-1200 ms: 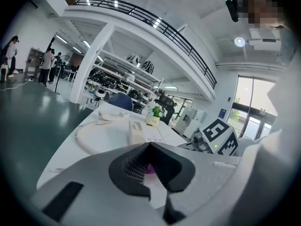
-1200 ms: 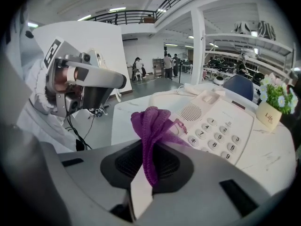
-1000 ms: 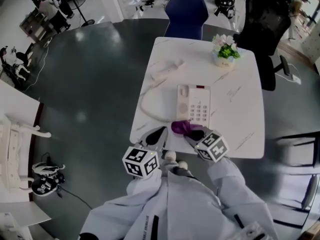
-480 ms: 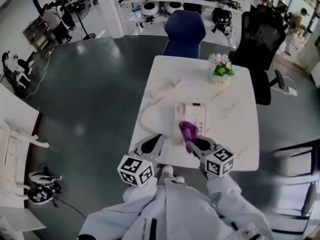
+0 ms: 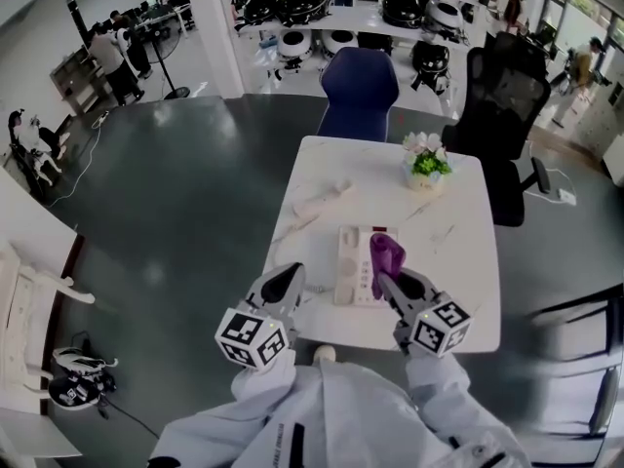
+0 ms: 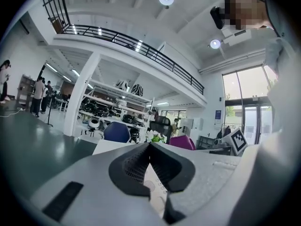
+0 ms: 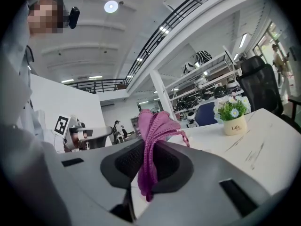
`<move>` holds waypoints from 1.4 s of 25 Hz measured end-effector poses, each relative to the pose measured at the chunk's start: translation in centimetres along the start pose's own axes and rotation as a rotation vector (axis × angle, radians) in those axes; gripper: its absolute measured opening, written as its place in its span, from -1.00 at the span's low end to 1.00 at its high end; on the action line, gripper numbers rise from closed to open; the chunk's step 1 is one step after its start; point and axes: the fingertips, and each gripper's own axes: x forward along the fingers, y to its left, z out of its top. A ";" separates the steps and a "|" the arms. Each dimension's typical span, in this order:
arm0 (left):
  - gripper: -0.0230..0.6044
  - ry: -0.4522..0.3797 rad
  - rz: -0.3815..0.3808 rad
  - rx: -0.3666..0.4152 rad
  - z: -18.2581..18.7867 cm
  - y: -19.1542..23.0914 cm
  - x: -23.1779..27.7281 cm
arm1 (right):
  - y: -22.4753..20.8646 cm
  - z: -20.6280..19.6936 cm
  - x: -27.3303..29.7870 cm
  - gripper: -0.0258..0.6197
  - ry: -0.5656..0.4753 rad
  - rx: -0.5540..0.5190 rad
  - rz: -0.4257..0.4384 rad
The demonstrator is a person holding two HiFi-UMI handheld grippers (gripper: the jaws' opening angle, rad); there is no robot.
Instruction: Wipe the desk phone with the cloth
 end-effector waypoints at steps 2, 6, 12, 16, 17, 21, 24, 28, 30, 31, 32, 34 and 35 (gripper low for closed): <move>-0.93 -0.013 0.008 0.017 0.7 0.3 0.0 | -0.3 0.8 -0.3 -0.80 -0.017 -0.013 -0.012; -0.94 -0.032 0.018 0.034 1.7 0.8 0.2 | -0.9 2.5 -0.8 -0.80 -0.057 -0.022 -0.027; -0.94 -0.058 0.031 0.056 3.1 1.4 0.3 | -1.8 3.9 -1.2 -0.81 -0.081 -0.046 -0.052; -0.93 -0.063 0.043 0.061 3.2 1.7 0.1 | -2.0 4.2 -1.4 -0.81 -0.089 -0.055 -0.059; -0.94 -0.062 0.044 0.061 3.2 1.8 0.2 | -2.0 4.2 -1.4 -0.81 -0.090 -0.057 -0.059; -0.93 -0.059 0.041 0.066 3.4 1.7 0.3 | -2.0 4.5 -1.5 -0.81 -0.096 -0.061 -0.066; -0.93 -0.055 0.041 0.070 3.4 1.7 0.3 | -2.0 4.6 -1.6 -0.81 -0.099 -0.066 -0.068; -0.93 -0.052 0.041 0.076 3.2 1.8 0.4 | -2.2 4.6 -1.7 -0.81 -0.098 -0.081 -0.086; -0.94 -0.051 0.043 0.080 3.3 1.9 0.3 | -2.1 4.6 -1.7 -0.81 -0.098 -0.083 -0.089; -0.93 -0.050 0.044 0.081 3.3 1.9 0.2 | -2.1 4.6 -1.8 -0.81 -0.097 -0.084 -0.088; -0.93 -0.050 0.045 0.082 3.3 1.9 0.1 | -2.0 4.5 -1.8 -0.81 -0.096 -0.084 -0.087; -0.93 -0.048 0.048 0.082 3.2 2.1 0.0 | -2.0 4.4 -1.8 -0.81 -0.095 -0.085 -0.087; -0.93 -0.047 0.050 0.081 3.1 2.2 -0.1 | -2.0 4.4 -1.7 -0.81 -0.095 -0.085 -0.086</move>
